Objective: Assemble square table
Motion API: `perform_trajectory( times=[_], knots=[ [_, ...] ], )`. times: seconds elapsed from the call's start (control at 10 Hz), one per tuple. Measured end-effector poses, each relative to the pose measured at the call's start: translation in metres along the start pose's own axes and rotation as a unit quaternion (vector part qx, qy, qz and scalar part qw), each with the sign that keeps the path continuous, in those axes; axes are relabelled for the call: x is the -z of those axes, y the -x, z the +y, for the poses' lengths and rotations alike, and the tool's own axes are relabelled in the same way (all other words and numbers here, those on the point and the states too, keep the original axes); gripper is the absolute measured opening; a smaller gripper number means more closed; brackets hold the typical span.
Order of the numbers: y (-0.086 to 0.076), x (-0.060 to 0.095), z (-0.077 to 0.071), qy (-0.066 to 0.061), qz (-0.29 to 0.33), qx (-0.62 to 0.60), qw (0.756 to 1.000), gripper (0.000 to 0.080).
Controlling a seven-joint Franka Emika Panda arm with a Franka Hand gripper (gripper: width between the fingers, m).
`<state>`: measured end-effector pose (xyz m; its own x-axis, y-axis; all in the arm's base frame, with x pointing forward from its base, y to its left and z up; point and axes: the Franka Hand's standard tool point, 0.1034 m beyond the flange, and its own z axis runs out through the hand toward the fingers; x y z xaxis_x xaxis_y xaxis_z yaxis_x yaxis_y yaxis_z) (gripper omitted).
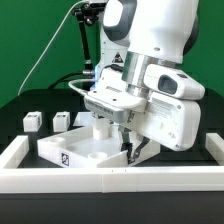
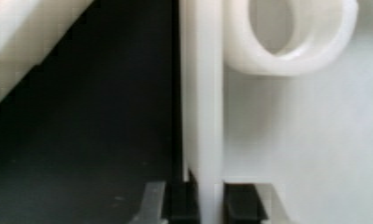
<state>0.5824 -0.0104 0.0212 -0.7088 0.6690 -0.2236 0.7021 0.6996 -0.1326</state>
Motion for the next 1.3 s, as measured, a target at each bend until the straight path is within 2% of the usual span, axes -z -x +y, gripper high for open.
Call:
perform_trajectory(
  times=[0.4,0.5,0.7,0.9,1.1,1.2,1.3],
  knots=[
    [0.004,-0.003,-0.007,-0.009,-0.008,0.106,0.994,0.0057],
    [0.000,-0.003,-0.009,-0.025,-0.007,0.161,0.987,0.0057],
    [-0.013,0.005,0.000,-0.040,-0.012,0.257,0.966,0.0057],
    [-0.008,0.000,-0.005,-0.034,-0.011,0.248,0.968,0.0057],
    [-0.007,-0.001,-0.007,-0.035,-0.010,0.245,0.969,0.0057],
    [-0.003,-0.002,-0.011,-0.018,-0.011,0.250,0.968,0.0057],
    [-0.001,-0.003,-0.013,-0.012,-0.012,0.264,0.964,0.0057]
  ],
)
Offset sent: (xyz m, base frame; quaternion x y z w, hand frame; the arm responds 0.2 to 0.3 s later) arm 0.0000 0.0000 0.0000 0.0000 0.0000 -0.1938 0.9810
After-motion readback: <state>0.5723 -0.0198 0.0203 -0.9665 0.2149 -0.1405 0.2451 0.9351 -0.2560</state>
